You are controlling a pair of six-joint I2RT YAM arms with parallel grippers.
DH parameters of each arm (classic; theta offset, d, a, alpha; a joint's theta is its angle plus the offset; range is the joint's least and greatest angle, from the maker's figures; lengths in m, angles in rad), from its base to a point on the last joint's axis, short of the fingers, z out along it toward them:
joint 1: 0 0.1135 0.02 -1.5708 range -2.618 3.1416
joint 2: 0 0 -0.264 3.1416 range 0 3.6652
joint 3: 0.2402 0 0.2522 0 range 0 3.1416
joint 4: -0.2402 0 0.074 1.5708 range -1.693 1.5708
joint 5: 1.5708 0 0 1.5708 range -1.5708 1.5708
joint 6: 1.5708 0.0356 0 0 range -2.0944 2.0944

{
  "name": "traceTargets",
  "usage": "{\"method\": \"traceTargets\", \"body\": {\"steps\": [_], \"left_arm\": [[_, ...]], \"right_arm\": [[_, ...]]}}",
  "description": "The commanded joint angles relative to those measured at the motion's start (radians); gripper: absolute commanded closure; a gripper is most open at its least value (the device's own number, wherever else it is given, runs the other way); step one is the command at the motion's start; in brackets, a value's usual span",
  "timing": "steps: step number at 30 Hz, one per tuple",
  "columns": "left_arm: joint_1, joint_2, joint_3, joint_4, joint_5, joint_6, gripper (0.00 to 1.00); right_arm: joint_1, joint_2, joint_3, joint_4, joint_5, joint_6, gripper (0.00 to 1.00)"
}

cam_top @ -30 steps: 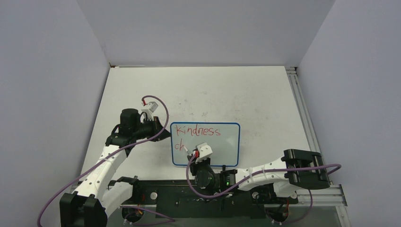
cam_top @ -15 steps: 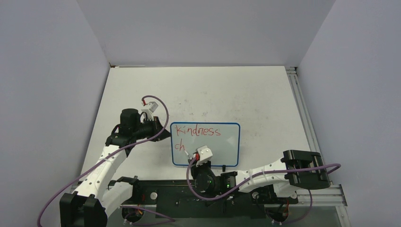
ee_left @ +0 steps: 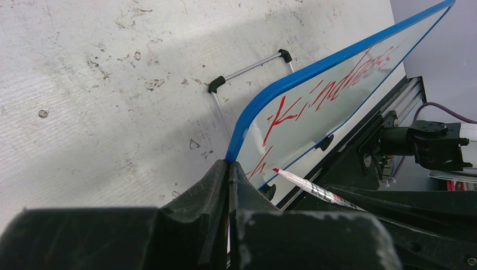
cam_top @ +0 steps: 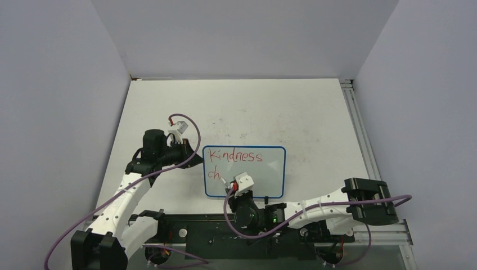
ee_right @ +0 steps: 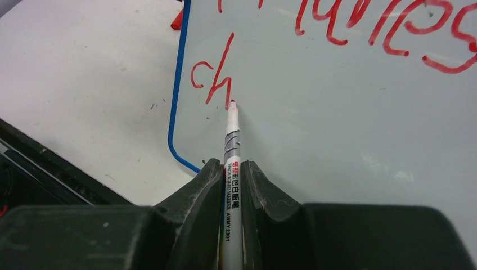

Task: Write a sentence on the whiteboard

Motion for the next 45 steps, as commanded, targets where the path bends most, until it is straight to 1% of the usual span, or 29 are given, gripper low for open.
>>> {"method": "traceTargets", "body": {"steps": [1,10,33,45], "left_arm": [[-0.003,-0.013,0.042,0.008,0.005,0.005,1.00],[-0.004,-0.011,0.042,0.010,0.009,0.005,1.00],[-0.004,-0.010,0.041,0.009,0.011,0.005,1.00],[-0.004,-0.011,0.041,0.012,0.011,0.006,1.00]], "right_arm": [[0.008,-0.081,0.033,-0.013,0.023,-0.041,0.95],[-0.020,-0.097,0.007,-0.015,0.014,-0.039,0.95],[-0.066,-0.066,-0.018,-0.009,0.000,0.001,0.95],[-0.075,-0.029,-0.007,0.040,-0.055,-0.054,0.95]]}}
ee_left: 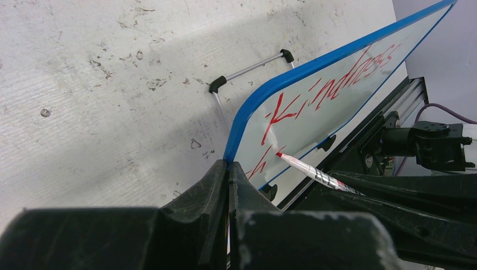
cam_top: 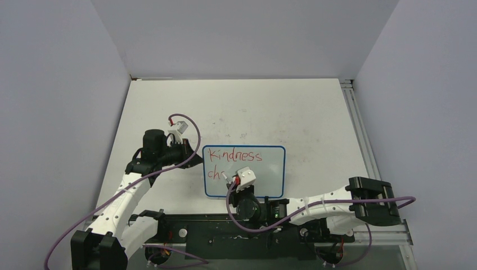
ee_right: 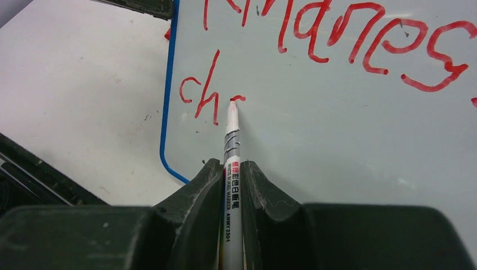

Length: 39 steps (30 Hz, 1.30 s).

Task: Write a sentence on the whiteboard

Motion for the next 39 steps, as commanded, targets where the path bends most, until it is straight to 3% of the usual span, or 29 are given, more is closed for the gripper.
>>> {"method": "traceTargets", "body": {"steps": [1,17,39], "left_arm": [[-0.003,-0.010,0.040,0.014,0.016,0.005,1.00],[-0.004,-0.010,0.041,0.014,0.016,0.006,1.00],[-0.004,-0.014,0.041,0.014,0.016,0.005,1.00]], "right_arm": [[-0.012,0.022,0.005,0.022,-0.018,-0.015,0.95],[0.032,0.007,-0.012,-0.076,0.038,0.087,0.95],[-0.006,-0.044,-0.006,-0.010,0.088,-0.009,0.95]]}}
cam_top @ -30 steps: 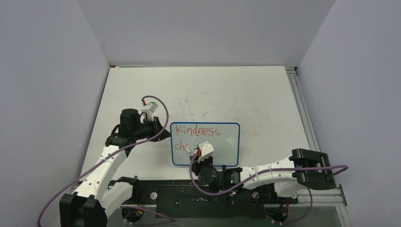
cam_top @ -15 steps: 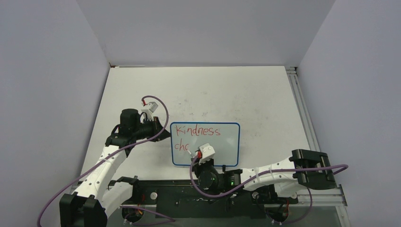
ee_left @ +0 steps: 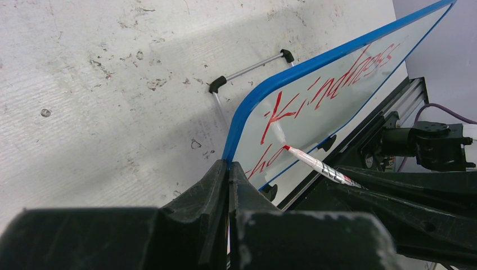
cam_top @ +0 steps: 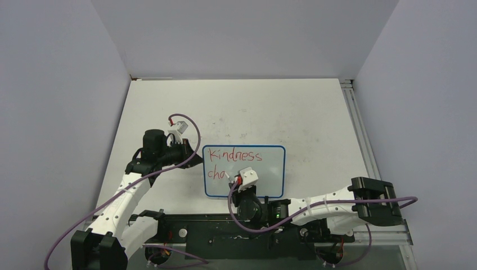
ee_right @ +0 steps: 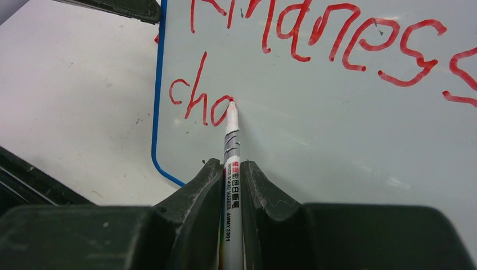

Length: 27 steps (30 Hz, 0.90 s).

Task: Write a sentence on the whiteboard

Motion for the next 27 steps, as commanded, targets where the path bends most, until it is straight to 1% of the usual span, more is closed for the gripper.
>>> {"method": "traceTargets", "body": {"steps": [1,19,27], "left_arm": [[-0.004,-0.014,0.040,0.015,0.016,0.005,1.00],[-0.004,-0.014,0.041,0.015,0.017,0.005,1.00],[-0.003,-0.016,0.041,0.014,0.015,0.005,1.00]], "right_arm": [[-0.015,-0.028,-0.002,0.020,0.053,-0.026,0.95],[0.027,0.016,-0.028,-0.054,0.011,0.090,0.95],[0.044,-0.007,-0.026,-0.099,0.057,0.111,0.95]]}}
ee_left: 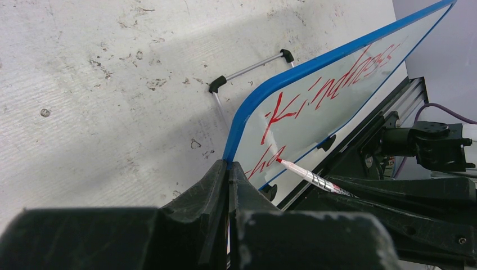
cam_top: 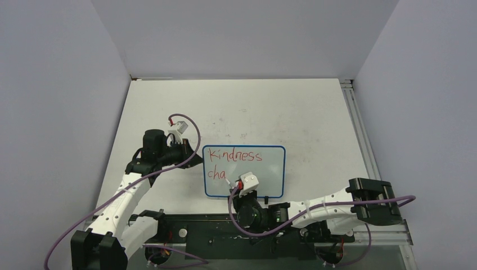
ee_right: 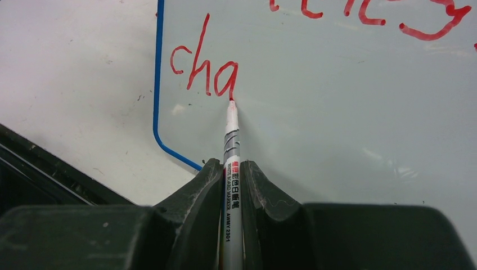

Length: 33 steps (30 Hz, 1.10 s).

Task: Write a sentence on the whiteboard

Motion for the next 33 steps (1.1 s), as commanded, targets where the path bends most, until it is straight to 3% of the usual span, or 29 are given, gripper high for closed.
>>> {"method": "traceTargets", "body": {"steps": [1,16,33], "left_arm": [[-0.004,-0.016,0.041,0.014,0.015,0.005,1.00],[-0.004,-0.027,0.041,0.013,0.006,0.005,1.00],[-0.003,-0.022,0.041,0.013,0.006,0.005,1.00]], "right_arm": [[0.008,-0.023,-0.008,-0.054,0.062,0.024,0.95],[0.054,-0.110,-0.002,0.023,0.063,-0.116,0.95],[-0.020,-0.112,-0.014,0.094,0.013,-0.154,0.95]]}}
